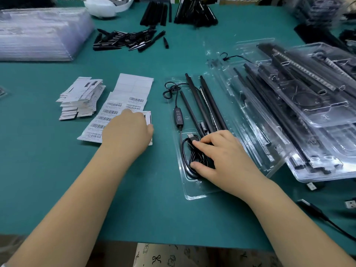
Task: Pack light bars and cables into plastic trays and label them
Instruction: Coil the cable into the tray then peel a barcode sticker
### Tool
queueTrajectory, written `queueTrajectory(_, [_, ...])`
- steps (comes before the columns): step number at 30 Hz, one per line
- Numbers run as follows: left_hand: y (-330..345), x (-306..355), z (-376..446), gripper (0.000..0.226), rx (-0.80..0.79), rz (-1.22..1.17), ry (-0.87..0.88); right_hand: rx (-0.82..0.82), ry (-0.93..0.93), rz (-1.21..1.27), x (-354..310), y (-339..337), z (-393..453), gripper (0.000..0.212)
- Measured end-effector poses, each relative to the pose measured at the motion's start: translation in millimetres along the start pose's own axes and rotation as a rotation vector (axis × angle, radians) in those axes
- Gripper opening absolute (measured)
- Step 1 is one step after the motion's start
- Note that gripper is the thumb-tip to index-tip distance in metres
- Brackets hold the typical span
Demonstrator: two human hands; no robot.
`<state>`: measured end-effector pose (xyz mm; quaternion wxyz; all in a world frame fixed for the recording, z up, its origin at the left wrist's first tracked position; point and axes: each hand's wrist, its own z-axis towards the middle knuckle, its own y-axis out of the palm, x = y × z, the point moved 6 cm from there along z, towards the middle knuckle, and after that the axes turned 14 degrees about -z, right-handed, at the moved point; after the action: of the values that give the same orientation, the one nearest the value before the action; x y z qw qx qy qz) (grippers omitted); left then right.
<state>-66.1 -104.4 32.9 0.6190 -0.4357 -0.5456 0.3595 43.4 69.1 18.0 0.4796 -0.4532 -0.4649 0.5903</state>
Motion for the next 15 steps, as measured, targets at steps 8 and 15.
queueTrajectory(8, [9.2,-5.9,21.7,0.04,-0.099,-0.057,-0.121,0.01,0.015,-0.003,-1.1,-1.6,-0.3,0.048])
queueTrajectory(15, [10.2,-8.6,39.0,0.037,-0.194,-0.223,-0.159,0.028,0.011,-0.067,-0.8,-1.8,0.1,0.049])
